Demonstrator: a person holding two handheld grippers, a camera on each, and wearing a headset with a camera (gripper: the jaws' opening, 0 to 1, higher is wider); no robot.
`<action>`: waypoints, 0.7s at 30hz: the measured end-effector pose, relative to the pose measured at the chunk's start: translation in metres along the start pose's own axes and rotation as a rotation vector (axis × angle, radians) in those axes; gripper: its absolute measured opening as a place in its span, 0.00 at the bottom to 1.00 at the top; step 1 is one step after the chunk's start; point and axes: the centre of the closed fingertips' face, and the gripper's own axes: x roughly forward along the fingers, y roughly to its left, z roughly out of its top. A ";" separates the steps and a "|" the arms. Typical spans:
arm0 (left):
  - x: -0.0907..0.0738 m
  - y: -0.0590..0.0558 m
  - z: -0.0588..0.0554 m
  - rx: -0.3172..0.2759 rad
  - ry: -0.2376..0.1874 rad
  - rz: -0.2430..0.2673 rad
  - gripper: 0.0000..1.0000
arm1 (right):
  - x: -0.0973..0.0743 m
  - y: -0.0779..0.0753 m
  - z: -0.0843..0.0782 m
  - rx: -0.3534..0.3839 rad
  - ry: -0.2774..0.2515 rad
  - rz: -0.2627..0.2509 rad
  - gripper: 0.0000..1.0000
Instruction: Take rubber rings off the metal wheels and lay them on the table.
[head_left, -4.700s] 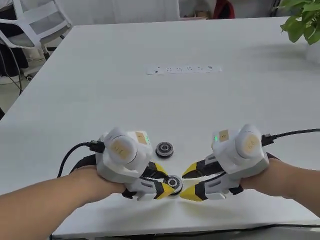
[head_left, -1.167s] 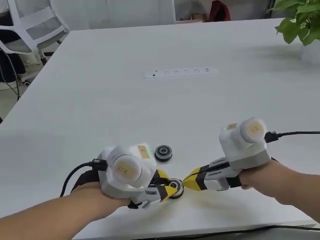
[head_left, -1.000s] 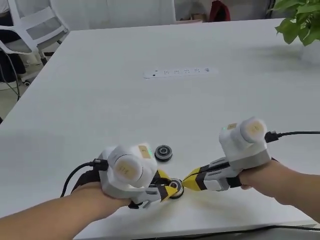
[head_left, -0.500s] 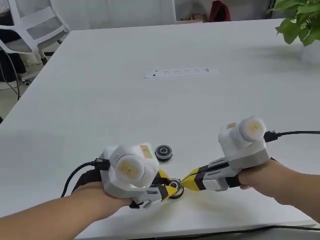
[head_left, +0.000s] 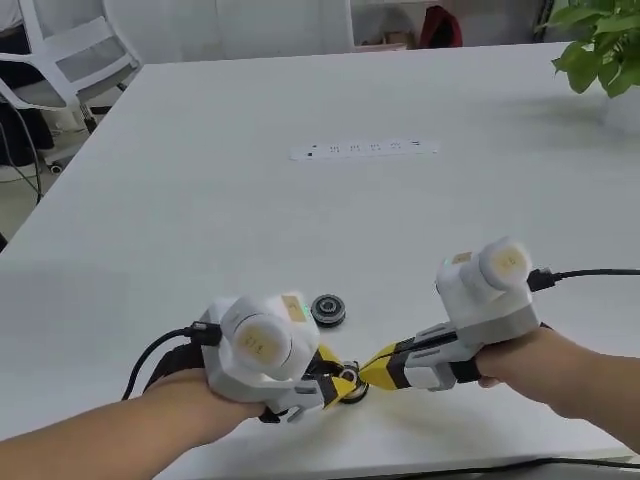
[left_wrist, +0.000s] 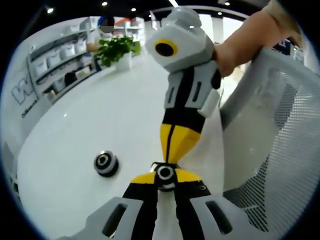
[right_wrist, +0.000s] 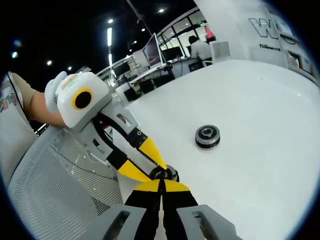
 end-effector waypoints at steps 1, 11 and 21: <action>0.000 0.000 0.000 -0.001 0.000 0.000 0.12 | 0.000 0.001 0.001 0.001 -0.002 0.004 0.00; 0.000 -0.001 0.000 -0.009 -0.002 0.002 0.12 | 0.002 0.009 0.004 -0.050 -0.003 0.029 0.00; 0.000 0.000 0.001 -0.005 -0.019 -0.001 0.13 | -0.003 0.000 0.001 -0.028 -0.013 -0.003 0.00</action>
